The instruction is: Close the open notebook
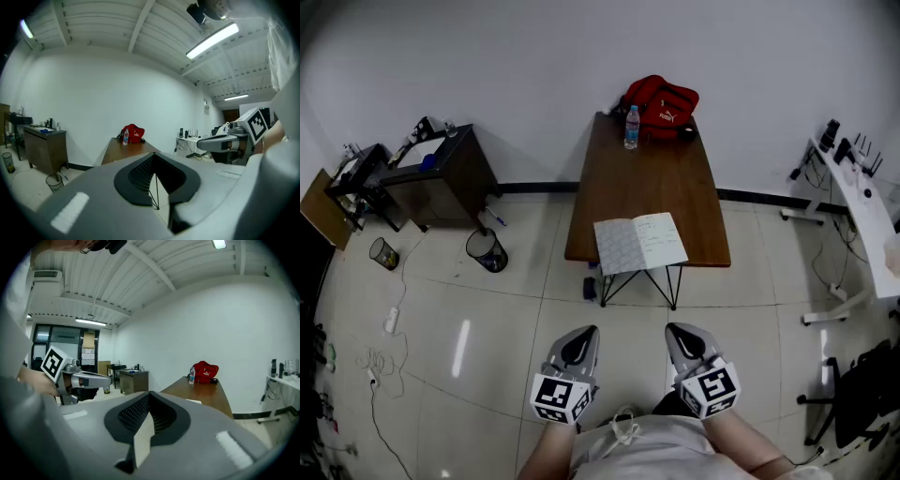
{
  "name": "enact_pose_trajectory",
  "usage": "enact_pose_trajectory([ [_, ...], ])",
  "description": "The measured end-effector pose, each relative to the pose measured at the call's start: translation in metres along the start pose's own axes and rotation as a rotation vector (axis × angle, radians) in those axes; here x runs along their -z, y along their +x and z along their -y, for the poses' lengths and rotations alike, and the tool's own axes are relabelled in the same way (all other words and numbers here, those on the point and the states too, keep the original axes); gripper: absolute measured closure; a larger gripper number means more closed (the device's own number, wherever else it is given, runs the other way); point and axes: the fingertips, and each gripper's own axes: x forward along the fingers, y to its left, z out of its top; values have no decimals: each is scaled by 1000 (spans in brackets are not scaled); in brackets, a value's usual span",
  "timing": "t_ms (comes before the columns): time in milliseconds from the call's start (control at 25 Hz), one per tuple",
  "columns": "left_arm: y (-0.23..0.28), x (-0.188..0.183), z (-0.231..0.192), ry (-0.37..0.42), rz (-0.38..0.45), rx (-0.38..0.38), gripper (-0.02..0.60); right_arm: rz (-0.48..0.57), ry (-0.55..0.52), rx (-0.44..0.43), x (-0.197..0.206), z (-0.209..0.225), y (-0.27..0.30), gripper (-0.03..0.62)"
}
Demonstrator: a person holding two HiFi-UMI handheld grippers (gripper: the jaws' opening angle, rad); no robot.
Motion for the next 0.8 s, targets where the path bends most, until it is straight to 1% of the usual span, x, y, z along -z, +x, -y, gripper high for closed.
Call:
enact_pose_trajectory([
  [120, 2, 13, -10, -44, -30, -6, 575, -20, 5, -6, 10, 0, 7, 592],
  [200, 10, 19, -18, -71, -37, -11, 575, -32, 14, -7, 13, 8, 17, 592],
  [320, 28, 28, -34, -88, -55, -36, 575, -48, 25, -21, 15, 23, 40, 592],
  [440, 53, 40, -52, -103, -89, -72, 575, -65, 32, -44, 20, 44, 68, 592],
  [560, 87, 57, -73, -124, -143, -113, 575, -91, 31, -78, 23, 69, 100, 592],
  [800, 158, 109, -115, -223, -293, -181, 575, -162, 37, -130, 36, 118, 162, 592],
])
